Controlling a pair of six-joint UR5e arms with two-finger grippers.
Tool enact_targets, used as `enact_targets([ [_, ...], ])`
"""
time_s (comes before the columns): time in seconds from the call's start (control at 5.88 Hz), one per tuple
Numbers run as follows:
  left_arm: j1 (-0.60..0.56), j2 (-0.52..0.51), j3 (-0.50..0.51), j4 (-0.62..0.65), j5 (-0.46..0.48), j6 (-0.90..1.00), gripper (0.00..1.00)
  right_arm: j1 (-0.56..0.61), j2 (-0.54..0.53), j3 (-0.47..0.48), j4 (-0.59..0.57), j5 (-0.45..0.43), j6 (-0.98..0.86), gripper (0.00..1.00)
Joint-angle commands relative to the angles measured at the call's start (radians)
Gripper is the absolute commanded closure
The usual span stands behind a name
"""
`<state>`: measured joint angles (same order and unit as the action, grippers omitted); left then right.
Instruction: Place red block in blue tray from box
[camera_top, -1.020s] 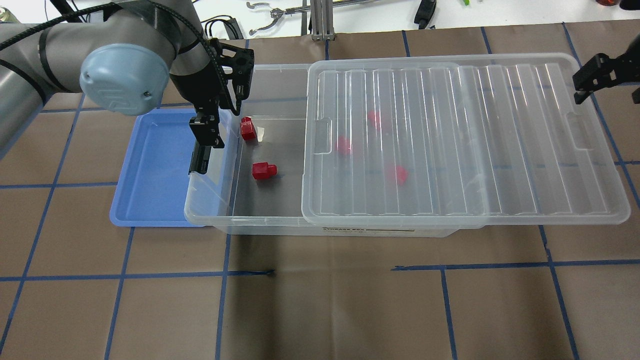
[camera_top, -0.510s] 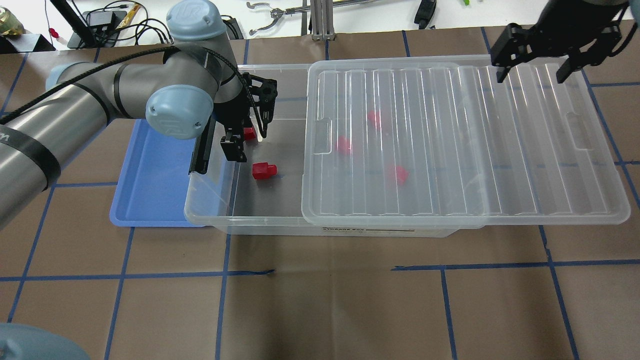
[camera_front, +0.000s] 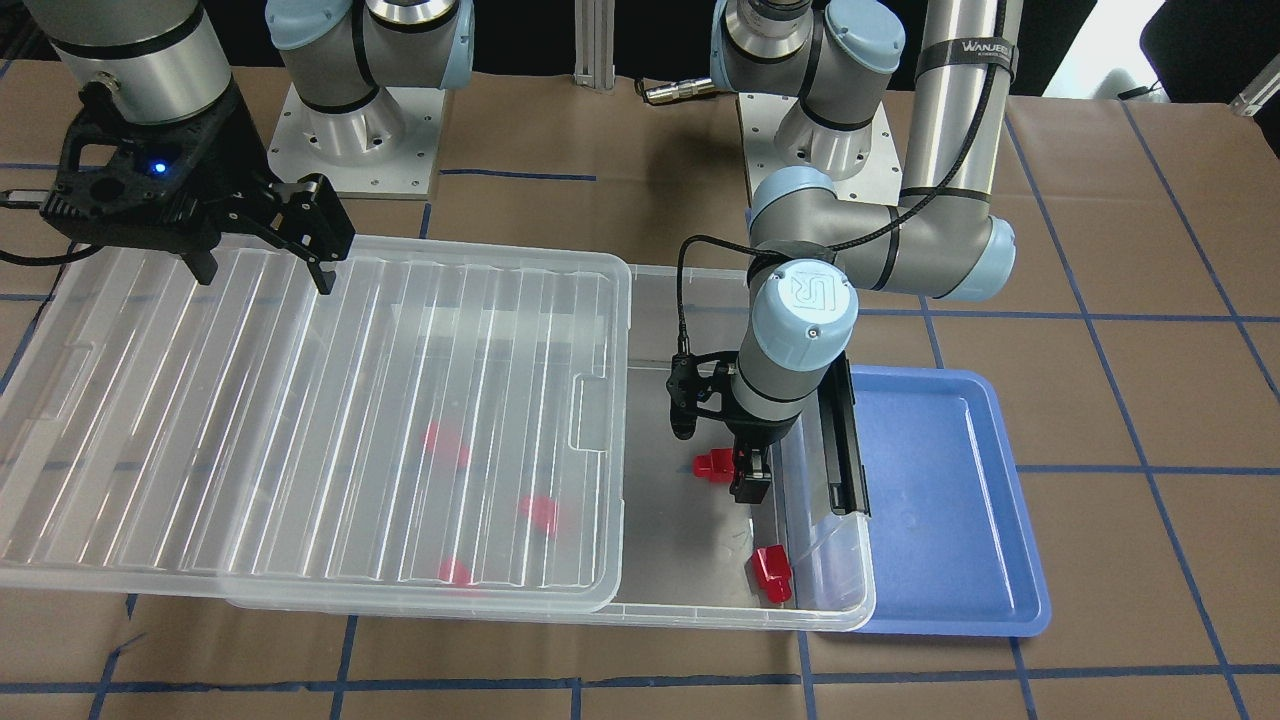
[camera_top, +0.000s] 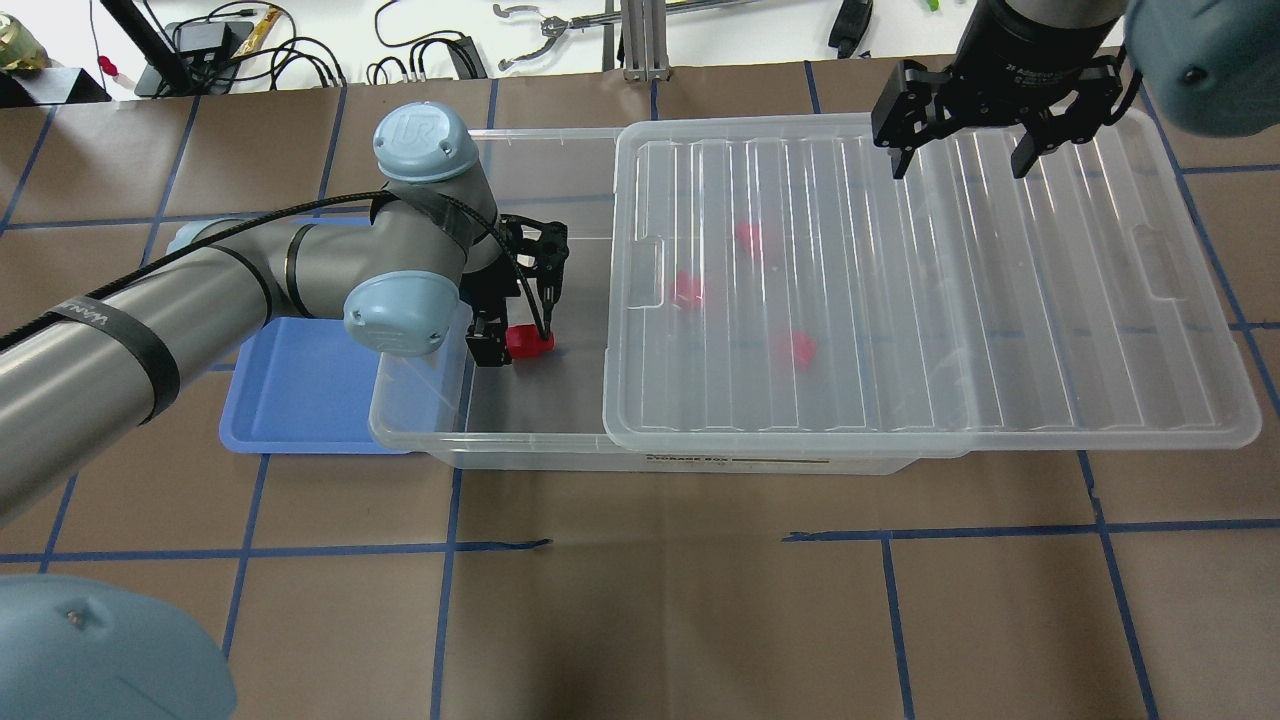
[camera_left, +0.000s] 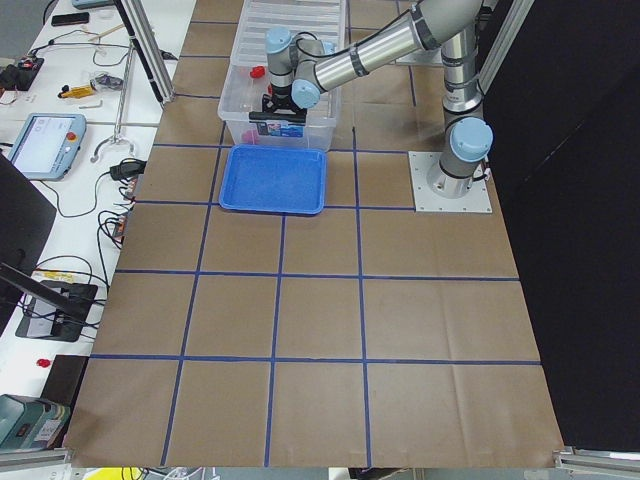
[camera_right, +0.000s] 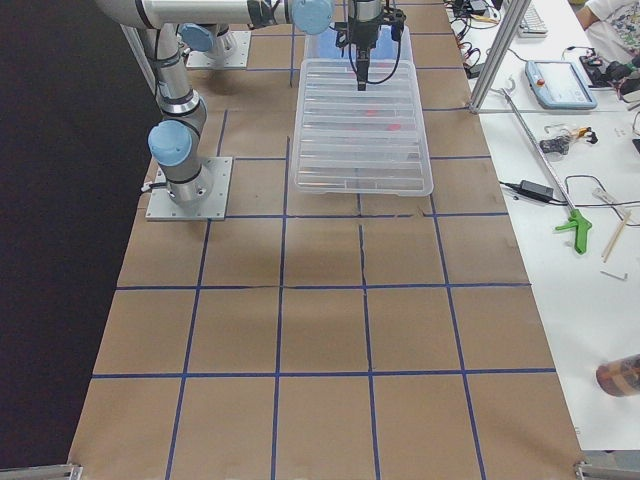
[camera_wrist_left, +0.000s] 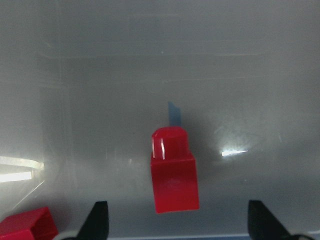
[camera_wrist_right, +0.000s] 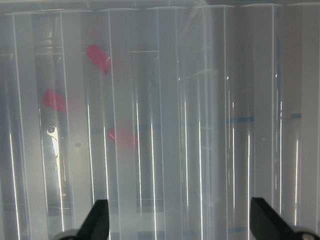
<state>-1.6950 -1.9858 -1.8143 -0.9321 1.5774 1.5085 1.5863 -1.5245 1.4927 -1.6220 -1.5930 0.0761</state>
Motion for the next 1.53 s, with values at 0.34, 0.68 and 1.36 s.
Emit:
enact_targets([
  [0.34,-0.009,-0.024,-0.036,0.079,-0.002,0.001,0.63,0.014,0.007,-0.003,0.040,0.008,0.011,0.00],
  [0.68,-0.008,-0.010,-0.020,0.084,0.004,0.004,0.81,0.012,0.009,-0.003,0.040,0.013,0.010,0.00],
  [1.36,-0.006,0.152,0.276,-0.399,0.001,0.001,0.82,0.012,0.007,0.001,0.040,0.013,0.010,0.00],
])
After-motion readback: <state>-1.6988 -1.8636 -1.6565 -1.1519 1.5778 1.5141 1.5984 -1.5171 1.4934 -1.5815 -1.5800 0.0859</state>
